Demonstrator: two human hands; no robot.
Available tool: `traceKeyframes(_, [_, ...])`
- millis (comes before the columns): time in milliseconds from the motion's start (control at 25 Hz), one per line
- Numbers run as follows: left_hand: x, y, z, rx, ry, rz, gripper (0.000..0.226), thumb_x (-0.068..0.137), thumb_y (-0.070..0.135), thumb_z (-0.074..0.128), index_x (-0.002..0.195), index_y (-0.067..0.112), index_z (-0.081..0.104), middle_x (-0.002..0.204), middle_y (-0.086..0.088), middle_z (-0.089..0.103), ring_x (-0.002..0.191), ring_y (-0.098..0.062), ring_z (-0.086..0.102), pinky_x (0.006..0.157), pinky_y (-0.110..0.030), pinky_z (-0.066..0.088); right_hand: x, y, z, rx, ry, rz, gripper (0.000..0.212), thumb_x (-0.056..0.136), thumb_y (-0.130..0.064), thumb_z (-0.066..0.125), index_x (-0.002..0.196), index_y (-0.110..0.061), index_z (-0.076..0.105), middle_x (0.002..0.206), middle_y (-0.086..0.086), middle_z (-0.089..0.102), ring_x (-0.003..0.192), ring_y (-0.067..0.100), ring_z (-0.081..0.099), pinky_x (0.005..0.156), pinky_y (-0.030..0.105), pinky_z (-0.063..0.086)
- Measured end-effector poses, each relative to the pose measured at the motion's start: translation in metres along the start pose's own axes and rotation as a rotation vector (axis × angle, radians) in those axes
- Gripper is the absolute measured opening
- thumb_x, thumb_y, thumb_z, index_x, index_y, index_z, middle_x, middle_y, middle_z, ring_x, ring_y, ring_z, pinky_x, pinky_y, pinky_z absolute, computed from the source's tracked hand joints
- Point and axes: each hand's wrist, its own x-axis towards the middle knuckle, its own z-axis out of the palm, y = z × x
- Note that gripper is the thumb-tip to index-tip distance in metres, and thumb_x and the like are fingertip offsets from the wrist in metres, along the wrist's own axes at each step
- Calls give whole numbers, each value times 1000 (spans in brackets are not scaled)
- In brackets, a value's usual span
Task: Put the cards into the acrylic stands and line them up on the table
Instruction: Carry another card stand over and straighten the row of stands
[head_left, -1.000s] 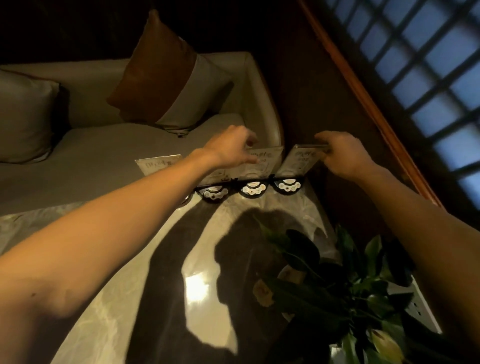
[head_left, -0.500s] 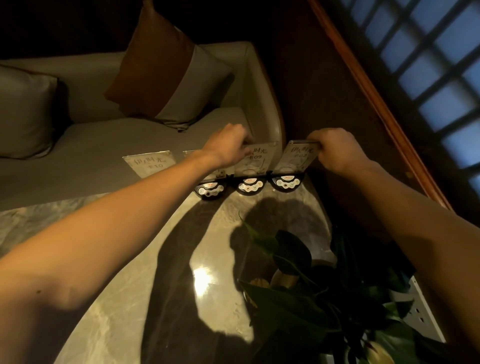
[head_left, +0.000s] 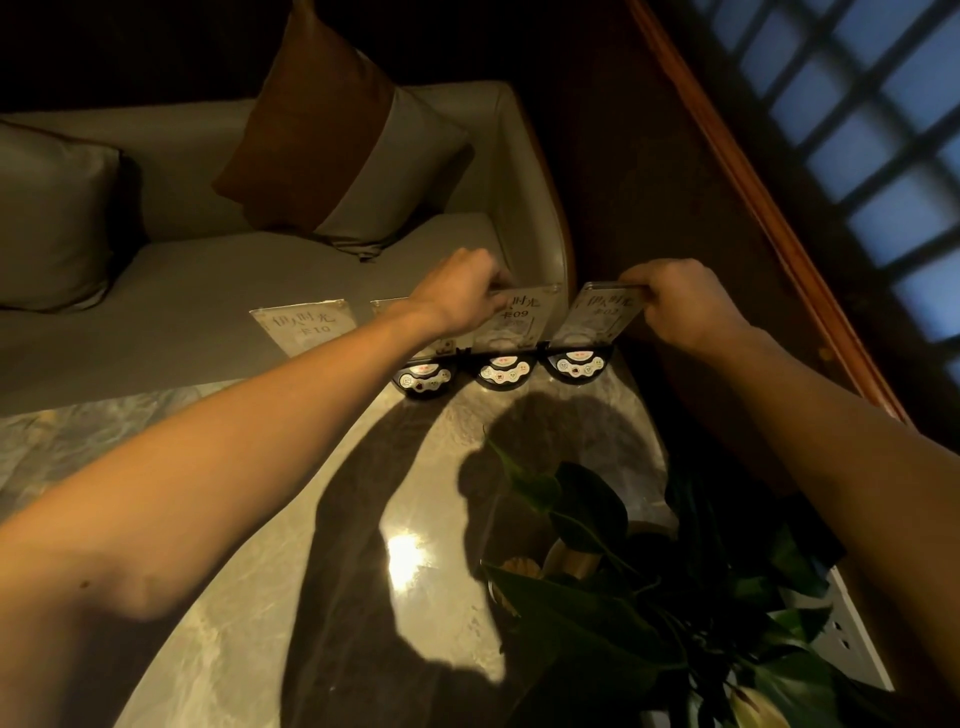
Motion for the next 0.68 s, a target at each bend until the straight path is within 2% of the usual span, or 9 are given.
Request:
traceKeyframes(80, [1,-1,0,9,0,3,26,95,24,66,119,19,73,116,0,75,107,-16,68,95,-39,55,0,0,0,0,6,-2,32,93,-1,57,122,-7,67,123,15,68,116,31,63,96,47,54])
traceKeyframes(400, [-1,-3,0,12,6,15,27,95,24,67,121,19,73,117,0,75,108,-16,69,97,-39,55,2,-2,3,-23,36,-4,31,94,0,58,124,-5,66,124,16,67,117,32,63,95,43,53])
traceKeyframes(680, [0,-2,1,-22,16,10,26,95,22,67,120,17,73,116,0,75,106,-14,69,96,-37,56,4,1,3,-13,19,-8,33,93,1,57,124,-6,66,123,16,67,116,32,63,96,46,54])
